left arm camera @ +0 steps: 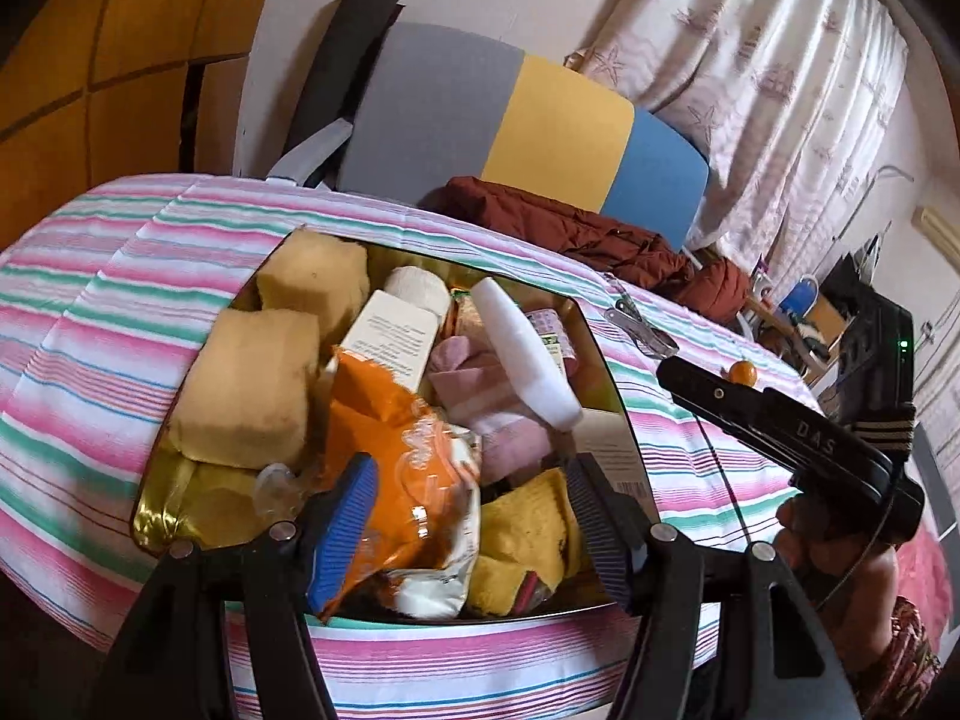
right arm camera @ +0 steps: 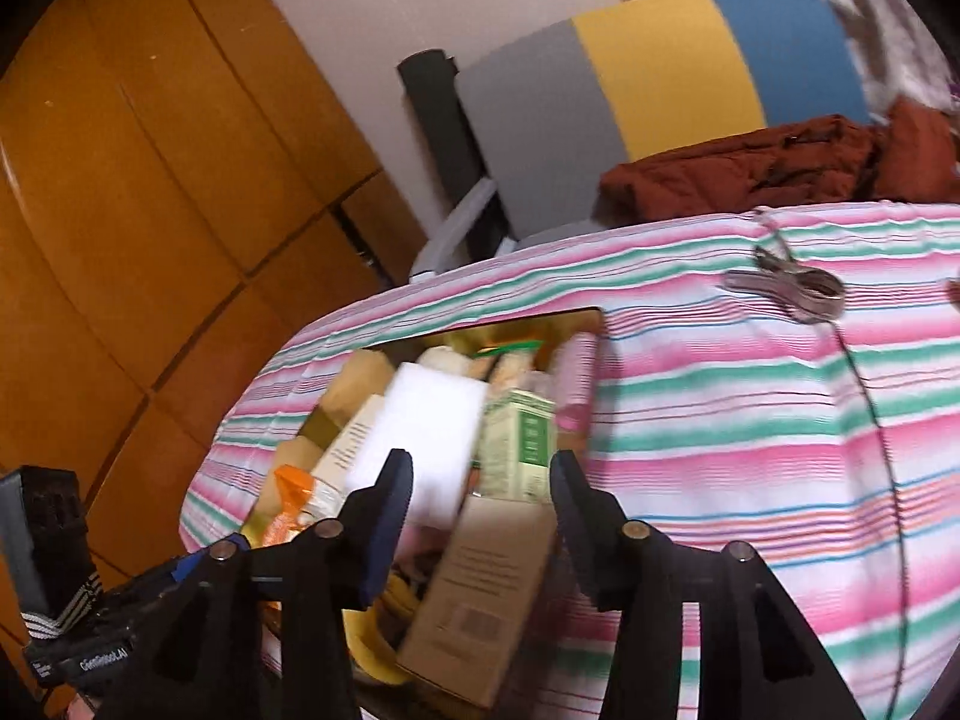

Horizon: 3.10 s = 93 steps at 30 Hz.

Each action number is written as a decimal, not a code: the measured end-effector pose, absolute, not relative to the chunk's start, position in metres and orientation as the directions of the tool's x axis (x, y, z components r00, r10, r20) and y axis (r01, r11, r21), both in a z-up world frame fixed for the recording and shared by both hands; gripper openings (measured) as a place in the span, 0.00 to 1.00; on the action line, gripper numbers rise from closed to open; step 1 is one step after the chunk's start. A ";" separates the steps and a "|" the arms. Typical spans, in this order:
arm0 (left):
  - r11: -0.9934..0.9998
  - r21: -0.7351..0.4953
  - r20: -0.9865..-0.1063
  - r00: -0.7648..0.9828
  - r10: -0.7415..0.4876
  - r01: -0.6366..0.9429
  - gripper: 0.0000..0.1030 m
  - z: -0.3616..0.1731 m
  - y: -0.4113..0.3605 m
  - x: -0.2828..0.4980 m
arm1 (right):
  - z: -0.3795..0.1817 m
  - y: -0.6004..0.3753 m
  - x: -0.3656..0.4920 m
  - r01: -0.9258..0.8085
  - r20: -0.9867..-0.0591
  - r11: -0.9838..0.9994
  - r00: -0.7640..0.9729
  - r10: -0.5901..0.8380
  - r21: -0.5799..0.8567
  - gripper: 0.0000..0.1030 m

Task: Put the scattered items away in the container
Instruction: 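Lower the snack bag and white block into the tray and open both tools, then withdraw both tools toward the mandarin and metal clip, then grasp the mandarin orange with the right tool while the left tool grasps the silver metal clip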

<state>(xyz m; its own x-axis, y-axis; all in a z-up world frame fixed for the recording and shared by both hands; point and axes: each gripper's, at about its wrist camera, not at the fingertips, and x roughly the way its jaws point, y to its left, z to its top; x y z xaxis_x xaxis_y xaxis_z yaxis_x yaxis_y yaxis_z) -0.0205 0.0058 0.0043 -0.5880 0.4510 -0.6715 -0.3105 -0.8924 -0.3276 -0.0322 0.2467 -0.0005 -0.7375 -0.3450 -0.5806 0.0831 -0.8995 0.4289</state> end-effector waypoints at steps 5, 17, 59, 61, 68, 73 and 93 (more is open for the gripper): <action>-0.904 -0.288 -0.683 -0.594 0.426 -0.317 0.64 0.008 0.020 -0.019 | 0.002 0.245 -0.026 0.085 -0.592 -0.918 -0.740 -0.318 0.387 0.49; -0.915 -0.259 -0.707 -0.585 0.397 -0.308 0.64 0.009 0.028 -0.015 | 0.006 0.232 -0.016 0.127 -0.596 -0.941 -0.746 -0.298 0.313 0.52; -0.818 -0.130 -0.795 -0.433 0.424 -0.560 0.65 -0.021 0.308 -0.113 | -0.044 0.580 -0.055 -0.521 -0.624 -0.793 -0.743 0.240 0.315 0.75; -0.833 -0.147 -0.806 -0.423 0.413 -0.533 0.65 -0.028 0.311 -0.129 | -0.047 0.594 -0.067 -0.537 -0.633 -0.784 -0.732 0.250 0.311 0.75; -0.869 -0.243 -0.822 -0.384 0.420 -0.431 0.65 -0.044 0.315 -0.176 | -0.061 0.616 -0.113 -0.541 -0.672 -0.801 -0.695 0.254 0.256 0.74; -0.860 -0.263 -0.809 -0.386 0.444 -0.438 0.65 -0.045 0.336 -0.191 | -0.074 0.623 -0.117 -0.550 -0.709 -0.792 -0.668 0.227 0.265 0.52; -0.891 -0.030 -0.813 -0.508 0.285 -0.452 0.20 -0.082 0.367 -0.220 | -0.076 0.596 -0.102 -0.502 -0.696 -0.835 -0.683 0.223 0.225 0.52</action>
<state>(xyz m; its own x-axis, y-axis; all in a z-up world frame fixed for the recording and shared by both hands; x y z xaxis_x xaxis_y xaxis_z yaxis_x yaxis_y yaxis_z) -0.2197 0.3667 -0.0818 -0.5080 0.2851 -0.8128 -0.4525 -0.8913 -0.0298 -0.1020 0.5961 -0.0758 -0.6825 0.2231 -0.6960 -0.5024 -0.8348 0.2251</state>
